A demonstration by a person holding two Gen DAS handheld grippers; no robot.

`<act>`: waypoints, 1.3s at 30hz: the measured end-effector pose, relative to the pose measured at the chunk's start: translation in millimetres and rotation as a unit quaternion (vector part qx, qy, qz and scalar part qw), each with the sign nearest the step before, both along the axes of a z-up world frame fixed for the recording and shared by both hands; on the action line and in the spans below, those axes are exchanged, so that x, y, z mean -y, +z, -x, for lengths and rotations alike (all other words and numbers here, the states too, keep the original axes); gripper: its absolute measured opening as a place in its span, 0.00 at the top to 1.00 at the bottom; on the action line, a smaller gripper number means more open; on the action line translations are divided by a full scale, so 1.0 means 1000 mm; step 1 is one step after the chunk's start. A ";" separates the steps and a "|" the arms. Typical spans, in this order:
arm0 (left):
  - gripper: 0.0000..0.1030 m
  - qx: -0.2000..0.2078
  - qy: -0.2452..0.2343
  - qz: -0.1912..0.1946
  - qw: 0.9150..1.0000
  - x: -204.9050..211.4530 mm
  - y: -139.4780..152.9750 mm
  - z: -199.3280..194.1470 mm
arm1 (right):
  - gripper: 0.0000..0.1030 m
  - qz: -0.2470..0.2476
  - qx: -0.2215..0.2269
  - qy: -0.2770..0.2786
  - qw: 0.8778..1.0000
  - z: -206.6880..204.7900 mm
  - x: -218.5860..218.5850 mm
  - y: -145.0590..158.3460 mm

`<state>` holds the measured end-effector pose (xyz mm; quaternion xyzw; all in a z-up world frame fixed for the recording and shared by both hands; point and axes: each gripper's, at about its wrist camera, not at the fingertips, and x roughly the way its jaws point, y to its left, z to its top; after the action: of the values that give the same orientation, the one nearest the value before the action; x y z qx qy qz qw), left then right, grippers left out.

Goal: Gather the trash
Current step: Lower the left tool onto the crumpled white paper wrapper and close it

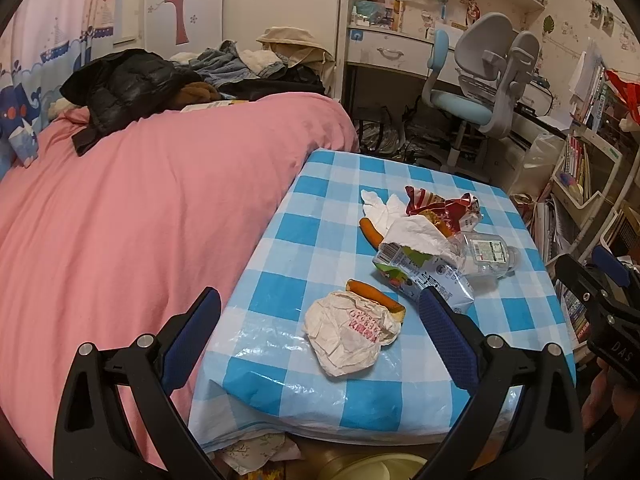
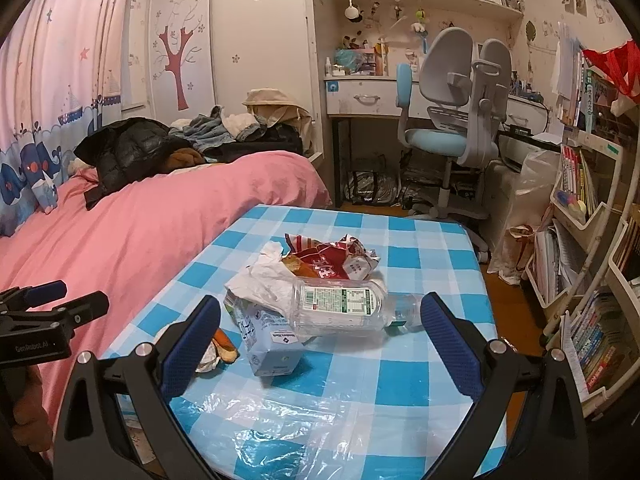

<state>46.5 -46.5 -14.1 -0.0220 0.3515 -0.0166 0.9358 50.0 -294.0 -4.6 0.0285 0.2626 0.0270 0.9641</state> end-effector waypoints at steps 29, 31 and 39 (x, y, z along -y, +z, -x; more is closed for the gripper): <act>0.07 0.001 -0.023 -0.027 0.999 0.018 -0.002 0.003 | 0.07 -0.006 -0.002 0.001 1.000 -0.001 0.005 -0.005; 0.07 0.000 -0.025 -0.027 0.999 0.019 -0.003 0.003 | 0.07 -0.007 -0.004 0.001 1.000 -0.002 0.005 -0.007; 0.07 -0.016 -0.004 -0.004 1.000 -0.003 -0.007 -0.006 | 0.07 -0.011 -0.010 0.002 1.000 -0.006 0.007 -0.010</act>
<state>52.4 -43.8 -20.9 -0.0170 0.3668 -0.0184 0.9300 55.7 -300.9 -14.5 0.0394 0.2722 0.0313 0.9609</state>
